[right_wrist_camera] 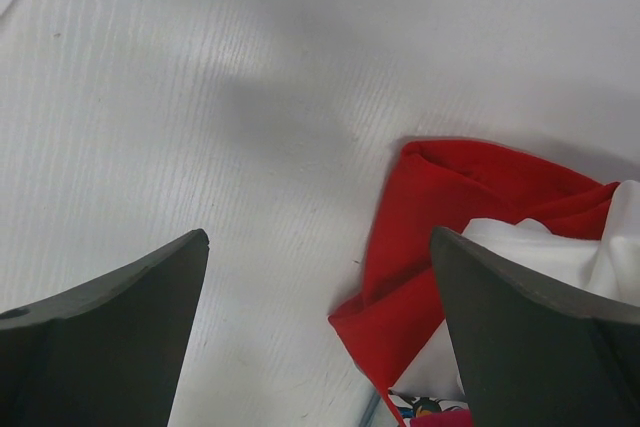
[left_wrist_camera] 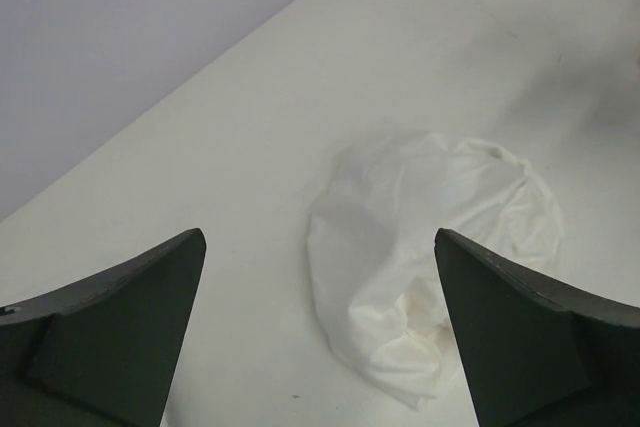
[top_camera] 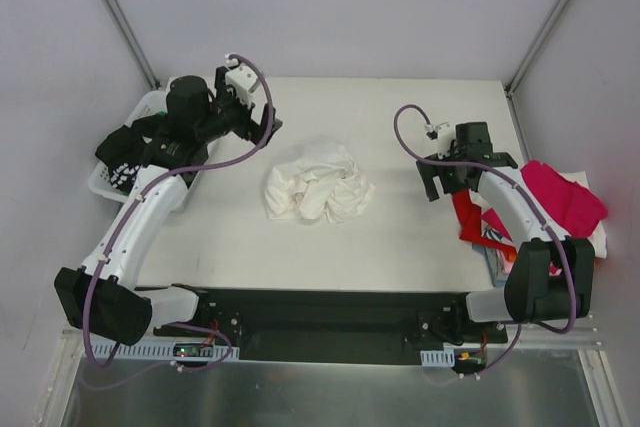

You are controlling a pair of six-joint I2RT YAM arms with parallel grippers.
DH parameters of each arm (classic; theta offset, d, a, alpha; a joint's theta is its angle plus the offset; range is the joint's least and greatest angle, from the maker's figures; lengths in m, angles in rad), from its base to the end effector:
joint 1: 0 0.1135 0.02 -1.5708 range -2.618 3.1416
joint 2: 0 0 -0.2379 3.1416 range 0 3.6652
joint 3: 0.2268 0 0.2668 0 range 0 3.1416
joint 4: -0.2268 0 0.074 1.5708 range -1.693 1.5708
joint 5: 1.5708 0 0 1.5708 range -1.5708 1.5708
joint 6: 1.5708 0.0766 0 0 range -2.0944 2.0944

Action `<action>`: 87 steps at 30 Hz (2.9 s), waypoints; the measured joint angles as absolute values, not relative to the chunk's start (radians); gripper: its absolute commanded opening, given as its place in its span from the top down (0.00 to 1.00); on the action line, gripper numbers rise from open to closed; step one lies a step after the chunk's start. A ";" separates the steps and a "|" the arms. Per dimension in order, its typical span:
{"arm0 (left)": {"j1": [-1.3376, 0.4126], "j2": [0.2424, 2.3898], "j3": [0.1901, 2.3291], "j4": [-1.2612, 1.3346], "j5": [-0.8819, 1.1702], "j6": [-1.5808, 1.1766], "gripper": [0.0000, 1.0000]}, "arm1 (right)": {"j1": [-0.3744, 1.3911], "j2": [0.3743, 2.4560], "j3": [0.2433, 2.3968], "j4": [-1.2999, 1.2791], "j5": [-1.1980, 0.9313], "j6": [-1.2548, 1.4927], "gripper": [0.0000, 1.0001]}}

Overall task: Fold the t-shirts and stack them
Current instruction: Move the tshirt to the center of the board, then flatten out the tshirt

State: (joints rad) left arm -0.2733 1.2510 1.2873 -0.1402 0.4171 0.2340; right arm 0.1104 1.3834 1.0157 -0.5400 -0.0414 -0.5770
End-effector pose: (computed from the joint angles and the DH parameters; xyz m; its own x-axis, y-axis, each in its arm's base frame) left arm 0.3249 -0.1233 0.3938 0.0500 0.2061 -0.9772 0.6406 0.7441 0.1898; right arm 0.3301 0.0398 0.1911 -0.5826 -0.6130 -0.5337 -0.5408 0.7826 -0.3085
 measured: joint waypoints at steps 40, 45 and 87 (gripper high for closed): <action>-0.588 1.547 1.008 -0.364 0.233 0.480 0.11 | 0.148 1.380 1.031 -0.544 -0.041 -0.582 0.04; -0.592 1.547 1.032 -0.358 0.269 0.460 0.13 | 0.148 1.388 1.031 -0.547 -0.041 -0.582 0.03; -0.622 1.643 1.096 -0.340 0.295 0.433 1.00 | 0.148 1.387 1.031 -0.547 -0.041 -0.584 0.03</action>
State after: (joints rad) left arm -0.6224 1.6428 1.0962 -0.3397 0.2951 0.4332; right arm 0.1482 1.3872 1.0313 -0.5472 -0.0410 -0.5842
